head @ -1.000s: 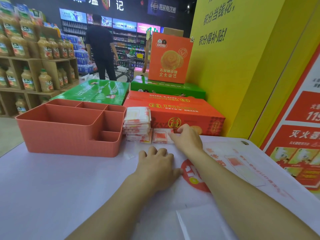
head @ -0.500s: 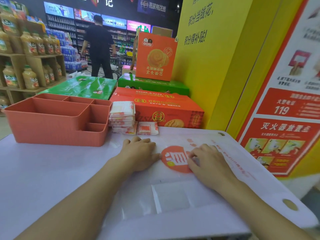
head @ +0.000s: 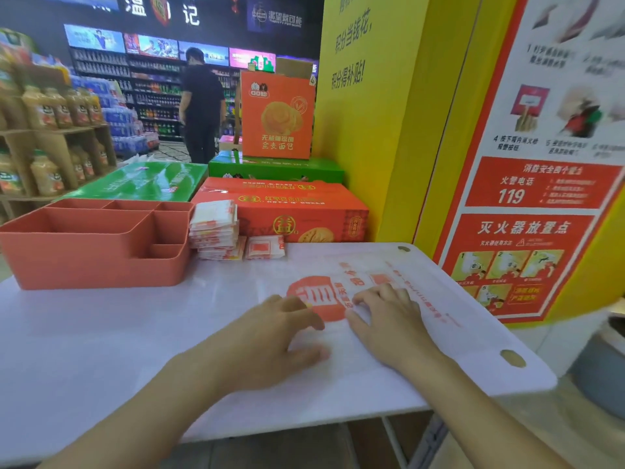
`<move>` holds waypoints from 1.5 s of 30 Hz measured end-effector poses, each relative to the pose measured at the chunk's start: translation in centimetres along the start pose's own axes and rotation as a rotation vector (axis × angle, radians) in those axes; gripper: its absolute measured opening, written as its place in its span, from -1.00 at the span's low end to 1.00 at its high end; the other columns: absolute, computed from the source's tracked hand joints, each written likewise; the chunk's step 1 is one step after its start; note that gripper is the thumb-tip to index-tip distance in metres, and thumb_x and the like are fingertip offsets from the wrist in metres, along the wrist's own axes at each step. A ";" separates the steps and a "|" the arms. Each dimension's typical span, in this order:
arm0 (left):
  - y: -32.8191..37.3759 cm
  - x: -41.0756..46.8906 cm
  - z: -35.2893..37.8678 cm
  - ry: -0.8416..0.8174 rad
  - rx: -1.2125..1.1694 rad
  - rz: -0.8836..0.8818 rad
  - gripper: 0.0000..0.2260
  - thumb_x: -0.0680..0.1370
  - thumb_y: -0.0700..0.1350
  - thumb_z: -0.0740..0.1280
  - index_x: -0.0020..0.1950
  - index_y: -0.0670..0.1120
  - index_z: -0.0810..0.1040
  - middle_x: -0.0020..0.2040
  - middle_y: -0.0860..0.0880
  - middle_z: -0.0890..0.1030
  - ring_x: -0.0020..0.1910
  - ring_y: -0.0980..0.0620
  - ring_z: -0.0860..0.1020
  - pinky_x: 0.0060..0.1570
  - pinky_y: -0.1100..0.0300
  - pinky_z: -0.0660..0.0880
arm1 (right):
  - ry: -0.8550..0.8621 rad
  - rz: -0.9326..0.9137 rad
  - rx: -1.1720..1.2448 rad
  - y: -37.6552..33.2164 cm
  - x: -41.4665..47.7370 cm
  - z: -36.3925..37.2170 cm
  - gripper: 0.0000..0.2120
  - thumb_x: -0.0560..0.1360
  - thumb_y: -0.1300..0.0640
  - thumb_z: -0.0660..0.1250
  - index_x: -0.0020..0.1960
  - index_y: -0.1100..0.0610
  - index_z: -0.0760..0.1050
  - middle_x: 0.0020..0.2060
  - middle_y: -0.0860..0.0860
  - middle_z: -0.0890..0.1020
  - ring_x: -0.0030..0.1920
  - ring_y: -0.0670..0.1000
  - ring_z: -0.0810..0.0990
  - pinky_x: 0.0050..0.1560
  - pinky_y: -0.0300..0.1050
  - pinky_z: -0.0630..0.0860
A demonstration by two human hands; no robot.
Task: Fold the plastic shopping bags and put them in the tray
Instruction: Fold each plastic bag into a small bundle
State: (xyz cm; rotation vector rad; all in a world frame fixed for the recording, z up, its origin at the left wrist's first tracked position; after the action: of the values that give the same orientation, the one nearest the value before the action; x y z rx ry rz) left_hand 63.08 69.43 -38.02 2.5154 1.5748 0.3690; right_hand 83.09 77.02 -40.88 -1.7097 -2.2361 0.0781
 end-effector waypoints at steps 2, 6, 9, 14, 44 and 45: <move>0.8 -1.1 1.2 -0.015 0.110 0.026 -0.47 0.54 0.41 0.13 0.42 0.20 0.41 0.37 0.24 0.39 0.29 0.13 0.35 0.32 0.13 0.35 | -0.011 0.003 0.004 -0.1 -0.1 -0.1 -0.60 0.64 -0.22 0.12 0.40 -0.10 0.41 0.35 -0.08 0.39 0.34 0.06 0.29 0.36 0.01 0.25; 0.8 -3.1 1.9 0.052 0.134 0.011 -0.36 0.52 0.47 0.06 0.53 0.21 0.28 0.49 0.28 0.26 0.43 0.19 0.23 0.39 0.22 0.22 | -0.024 -0.054 0.097 -0.5 -1.5 -0.9 -0.58 0.63 -0.25 0.12 0.41 -0.10 0.42 0.34 -0.13 0.40 0.37 0.01 0.28 0.42 0.02 0.26; 0.1 -4.9 1.7 0.068 0.105 0.002 -0.31 0.50 0.51 0.03 0.56 0.22 0.23 0.53 0.29 0.20 0.47 0.24 0.18 0.43 0.26 0.15 | -0.087 -0.179 0.162 -0.6 -4.0 -1.7 -0.59 0.62 -0.28 0.13 0.36 -0.13 0.44 0.24 -0.24 0.38 0.31 -0.12 0.28 0.42 -0.04 0.27; -0.8 -7.5 1.4 0.078 0.105 -0.009 -0.24 0.43 0.59 0.02 0.54 0.24 0.25 0.50 0.33 0.23 0.46 0.28 0.19 0.43 0.26 0.18 | -0.220 -0.352 0.086 0.1 -7.5 -2.6 -0.44 0.54 -0.43 0.14 0.45 -0.21 0.36 0.29 -0.37 0.28 0.35 -0.25 0.18 0.41 -0.12 0.23; -4.6 -6.8 -3.5 0.134 0.037 -0.325 -0.82 0.61 0.14 0.30 -0.08 0.09 0.59 -0.19 0.16 0.66 -0.24 0.18 0.59 -0.20 0.23 0.50 | -0.066 -0.086 0.179 5.3 -6.9 -7.7 -0.76 0.60 -0.09 0.34 -0.23 -0.09 0.60 -0.25 -0.15 0.65 -0.19 -0.16 0.57 -0.25 -0.20 0.36; -4.8 -6.5 -3.5 0.113 0.062 -0.363 -0.81 0.59 0.16 0.32 -0.04 0.08 0.59 -0.16 0.14 0.65 -0.20 0.13 0.60 -0.16 0.18 0.53 | -0.054 -0.062 0.176 5.3 -6.6 -7.7 -0.75 0.59 -0.10 0.36 -0.24 -0.07 0.59 -0.26 -0.12 0.64 -0.19 -0.12 0.58 -0.25 -0.16 0.37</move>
State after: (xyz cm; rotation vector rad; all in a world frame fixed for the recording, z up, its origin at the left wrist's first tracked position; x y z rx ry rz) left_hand 55.19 65.68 -36.74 2.2169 2.0662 0.4234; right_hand 91.78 71.06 -36.33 -1.5628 -2.2454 0.3005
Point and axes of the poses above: each hand's wrist, its own x-axis towards the middle knuckle, its own z-axis out of the palm, y = z × x, the point moved 4 cm from there along x, towards the middle knuckle
